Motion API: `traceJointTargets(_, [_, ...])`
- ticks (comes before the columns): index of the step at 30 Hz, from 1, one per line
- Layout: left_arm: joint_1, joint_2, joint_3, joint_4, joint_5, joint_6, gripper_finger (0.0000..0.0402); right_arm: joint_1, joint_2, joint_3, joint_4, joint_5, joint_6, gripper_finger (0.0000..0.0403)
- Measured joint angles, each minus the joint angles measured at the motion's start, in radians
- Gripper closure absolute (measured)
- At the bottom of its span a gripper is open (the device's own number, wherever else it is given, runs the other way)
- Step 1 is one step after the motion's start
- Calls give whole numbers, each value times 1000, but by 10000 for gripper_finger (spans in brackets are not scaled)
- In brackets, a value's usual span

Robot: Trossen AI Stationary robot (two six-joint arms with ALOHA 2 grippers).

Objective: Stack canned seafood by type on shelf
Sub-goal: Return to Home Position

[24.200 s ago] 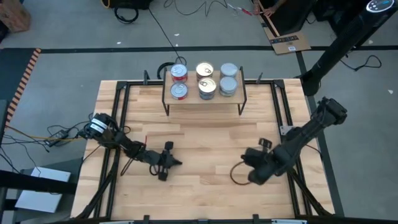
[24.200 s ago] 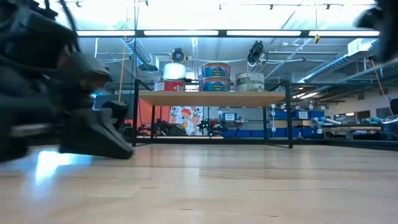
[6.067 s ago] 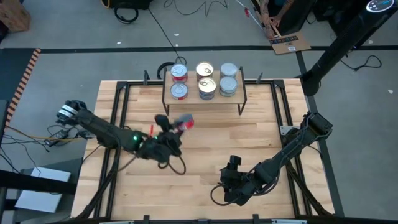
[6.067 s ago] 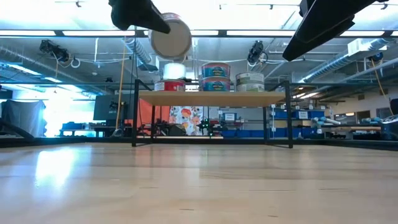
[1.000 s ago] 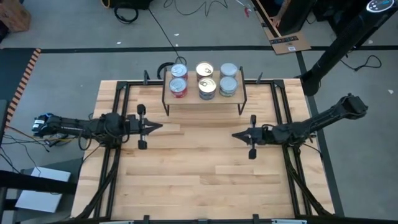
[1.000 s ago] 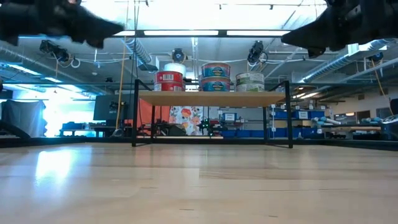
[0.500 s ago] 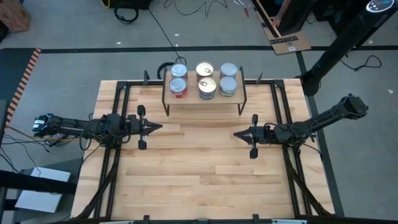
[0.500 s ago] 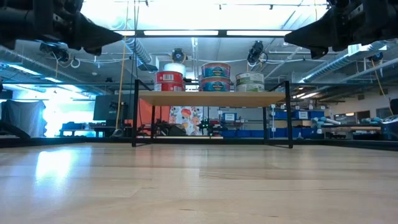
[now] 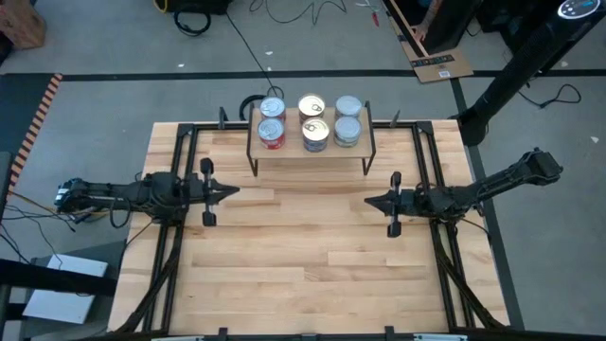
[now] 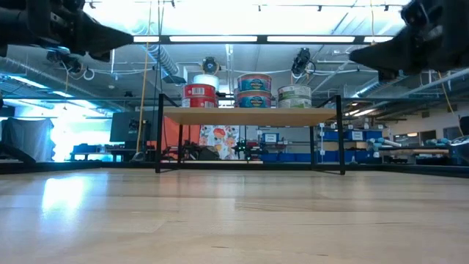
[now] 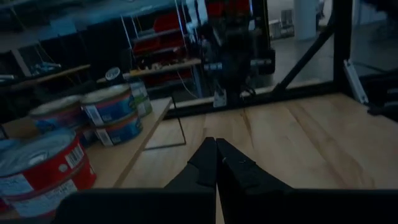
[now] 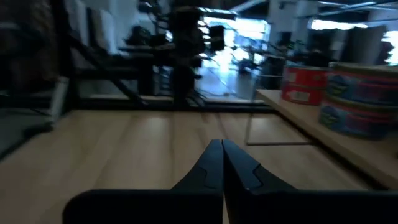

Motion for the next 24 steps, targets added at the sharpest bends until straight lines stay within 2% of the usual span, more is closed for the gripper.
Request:
traceJointTargets(3, [0,-45,0,-22,22,0,399,-10,-74,-69,47,-85,8,401])
traceJointTargets(13, [0,-290,0,-254,17,-8,400,-49,-434,-69,-275,-123,-31,402])
traceJointTargets(19, [-2,-289,-7,-244,1,-4,400,-78,-664,-69,-491,-117,-32,402])
traceJointTargets(24, [-2,-289,-40,-161,-2,16,400,-101,-663,-69,-515,-106,-33,402])
